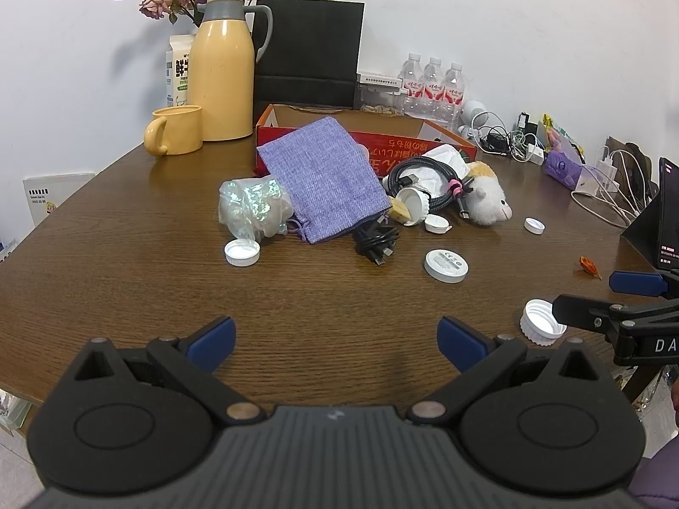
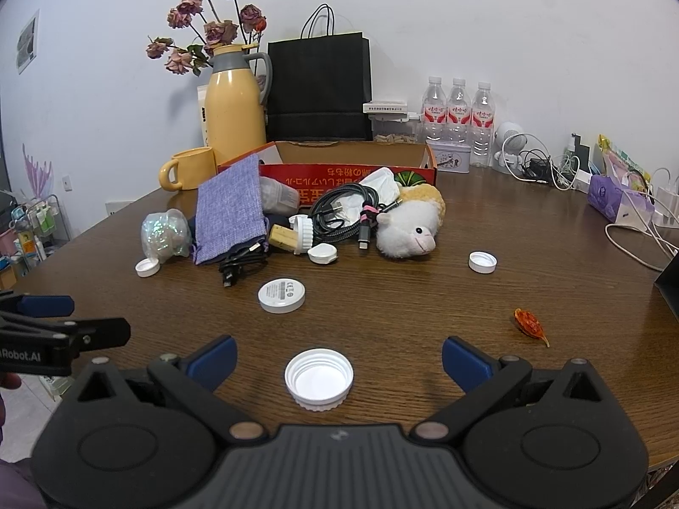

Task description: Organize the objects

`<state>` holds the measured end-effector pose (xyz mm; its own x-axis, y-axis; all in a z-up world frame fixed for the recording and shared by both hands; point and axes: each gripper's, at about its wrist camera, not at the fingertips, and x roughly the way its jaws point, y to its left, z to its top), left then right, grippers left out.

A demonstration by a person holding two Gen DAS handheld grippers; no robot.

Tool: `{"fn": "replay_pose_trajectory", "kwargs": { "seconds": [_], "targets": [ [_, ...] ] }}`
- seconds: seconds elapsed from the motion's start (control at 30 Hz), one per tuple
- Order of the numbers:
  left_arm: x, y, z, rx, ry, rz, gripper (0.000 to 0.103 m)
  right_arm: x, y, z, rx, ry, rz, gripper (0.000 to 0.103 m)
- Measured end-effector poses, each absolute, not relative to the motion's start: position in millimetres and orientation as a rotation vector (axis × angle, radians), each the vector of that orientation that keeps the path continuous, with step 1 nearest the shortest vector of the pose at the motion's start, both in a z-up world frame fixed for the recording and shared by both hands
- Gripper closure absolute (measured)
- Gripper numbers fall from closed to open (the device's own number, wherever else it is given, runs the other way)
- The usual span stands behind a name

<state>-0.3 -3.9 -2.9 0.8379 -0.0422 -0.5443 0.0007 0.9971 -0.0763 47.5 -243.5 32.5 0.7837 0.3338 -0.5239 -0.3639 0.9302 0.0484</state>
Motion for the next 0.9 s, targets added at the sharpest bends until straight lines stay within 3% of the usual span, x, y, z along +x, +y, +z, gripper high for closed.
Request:
{"fn": "replay_pose_trajectory", "kwargs": {
  "seconds": [0.9],
  "targets": [
    [-2.2,-4.3,-3.2,-0.078,0.578,-0.019,0.0,48.1,-243.3,31.1,-0.057,0.557,0.376,0.0]
  ]
}}
